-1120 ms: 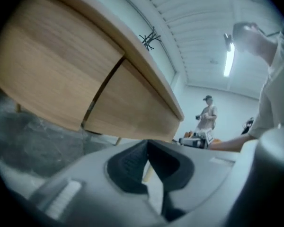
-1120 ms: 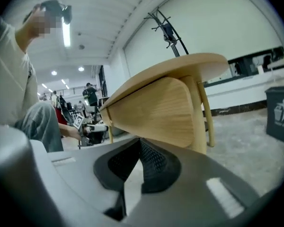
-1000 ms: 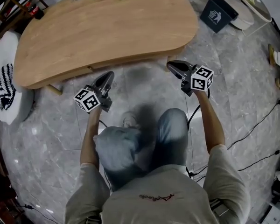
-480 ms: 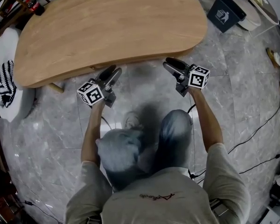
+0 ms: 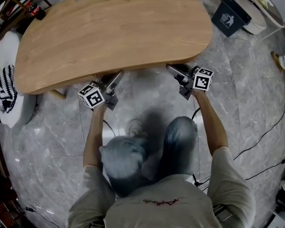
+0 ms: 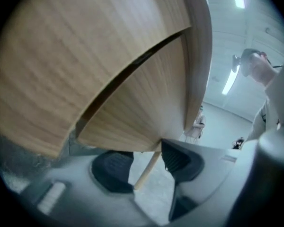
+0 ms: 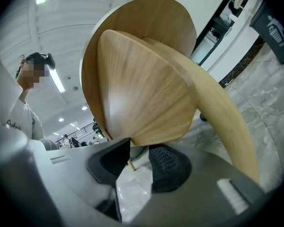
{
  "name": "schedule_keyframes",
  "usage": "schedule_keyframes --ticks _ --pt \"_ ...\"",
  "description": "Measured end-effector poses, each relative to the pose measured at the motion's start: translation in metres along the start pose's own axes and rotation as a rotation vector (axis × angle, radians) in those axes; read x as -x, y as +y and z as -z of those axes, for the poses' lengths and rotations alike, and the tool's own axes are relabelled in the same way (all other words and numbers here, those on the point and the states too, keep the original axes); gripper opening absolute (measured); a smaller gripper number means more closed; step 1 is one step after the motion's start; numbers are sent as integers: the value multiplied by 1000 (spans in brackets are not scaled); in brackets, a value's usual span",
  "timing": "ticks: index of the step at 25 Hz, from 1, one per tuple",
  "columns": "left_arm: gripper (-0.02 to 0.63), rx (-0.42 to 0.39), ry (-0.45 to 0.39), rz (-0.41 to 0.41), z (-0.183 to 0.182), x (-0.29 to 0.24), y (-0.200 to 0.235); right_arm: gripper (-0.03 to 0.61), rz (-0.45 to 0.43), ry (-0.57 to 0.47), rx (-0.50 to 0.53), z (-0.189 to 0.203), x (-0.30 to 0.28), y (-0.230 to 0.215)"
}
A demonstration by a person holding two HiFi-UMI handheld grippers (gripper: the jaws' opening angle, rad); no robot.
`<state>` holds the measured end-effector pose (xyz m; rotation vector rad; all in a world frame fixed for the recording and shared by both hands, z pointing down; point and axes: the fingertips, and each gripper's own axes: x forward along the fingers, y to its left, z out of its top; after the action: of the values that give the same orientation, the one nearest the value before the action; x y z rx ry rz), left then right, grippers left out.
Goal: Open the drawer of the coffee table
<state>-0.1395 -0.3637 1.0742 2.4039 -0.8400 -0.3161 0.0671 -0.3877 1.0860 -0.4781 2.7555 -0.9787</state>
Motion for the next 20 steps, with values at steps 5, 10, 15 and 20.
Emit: schedule_keyframes --ticks 5,10,15,20 --pt "164 -17 23 18 -1 0 -2 118 -21 -4 -11 -1 0 2" --pt "161 -15 13 11 -1 2 -4 94 -25 -54 -27 1 2 5" --pt "160 -12 -1 17 2 6 -8 83 -29 -58 -19 6 5 11" --pt "158 -8 -7 22 10 14 -19 69 -40 -46 -6 16 14 22"
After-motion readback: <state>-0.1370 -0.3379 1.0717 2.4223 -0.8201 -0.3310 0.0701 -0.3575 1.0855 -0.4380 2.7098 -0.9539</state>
